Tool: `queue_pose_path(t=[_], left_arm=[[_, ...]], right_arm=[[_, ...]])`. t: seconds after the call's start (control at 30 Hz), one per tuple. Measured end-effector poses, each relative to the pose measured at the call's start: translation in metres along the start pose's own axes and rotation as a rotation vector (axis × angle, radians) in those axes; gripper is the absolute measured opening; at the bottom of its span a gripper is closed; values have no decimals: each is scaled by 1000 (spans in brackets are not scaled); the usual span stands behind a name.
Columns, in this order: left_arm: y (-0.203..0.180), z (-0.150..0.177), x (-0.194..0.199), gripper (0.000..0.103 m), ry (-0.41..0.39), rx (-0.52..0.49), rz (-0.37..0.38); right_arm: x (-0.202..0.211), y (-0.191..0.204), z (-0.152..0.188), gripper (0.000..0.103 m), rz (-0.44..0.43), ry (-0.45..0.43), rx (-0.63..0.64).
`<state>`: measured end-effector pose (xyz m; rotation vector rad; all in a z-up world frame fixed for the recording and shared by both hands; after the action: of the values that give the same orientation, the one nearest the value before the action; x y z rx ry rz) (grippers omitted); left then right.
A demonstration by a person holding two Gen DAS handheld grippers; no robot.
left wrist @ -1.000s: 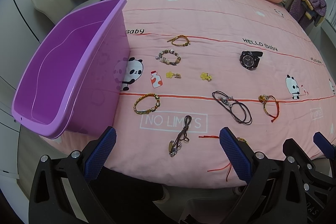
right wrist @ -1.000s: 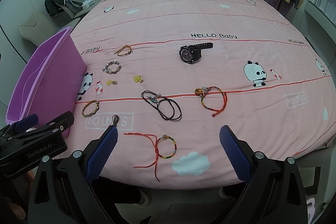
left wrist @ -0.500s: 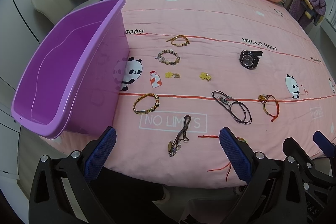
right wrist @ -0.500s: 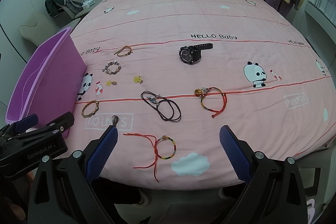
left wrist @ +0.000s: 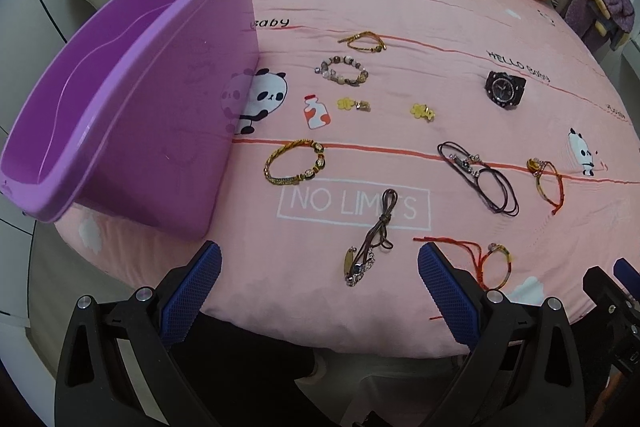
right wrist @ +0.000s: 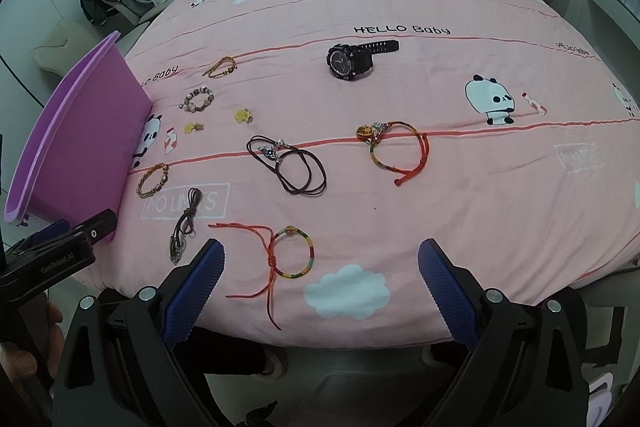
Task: Organize jewelry
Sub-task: 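Grasp the brown cord necklace with the left tool while the right tool grasps the rainbow string bracelet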
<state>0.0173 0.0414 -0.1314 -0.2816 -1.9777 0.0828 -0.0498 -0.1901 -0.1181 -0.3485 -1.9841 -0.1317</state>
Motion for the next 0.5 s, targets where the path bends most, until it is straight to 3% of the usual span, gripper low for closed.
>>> queue_pose_path(t=[0.5], left_arm=[[11, 26, -66, 97, 43, -55, 21]], right_arm=[[-63, 31, 27, 93, -28, 45, 68]])
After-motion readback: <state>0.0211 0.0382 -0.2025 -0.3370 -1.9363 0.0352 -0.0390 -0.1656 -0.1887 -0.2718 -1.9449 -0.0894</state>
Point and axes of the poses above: each gripper's, at about its wrist camera, not at the fingertips, and x roughly against the way its jaws point, y to its left, z to its underside, the point moved 8 cm from there along -x, roughly the way its jaws point, and after that the axes turned 15 degrees about z, right-handed, at the moved point
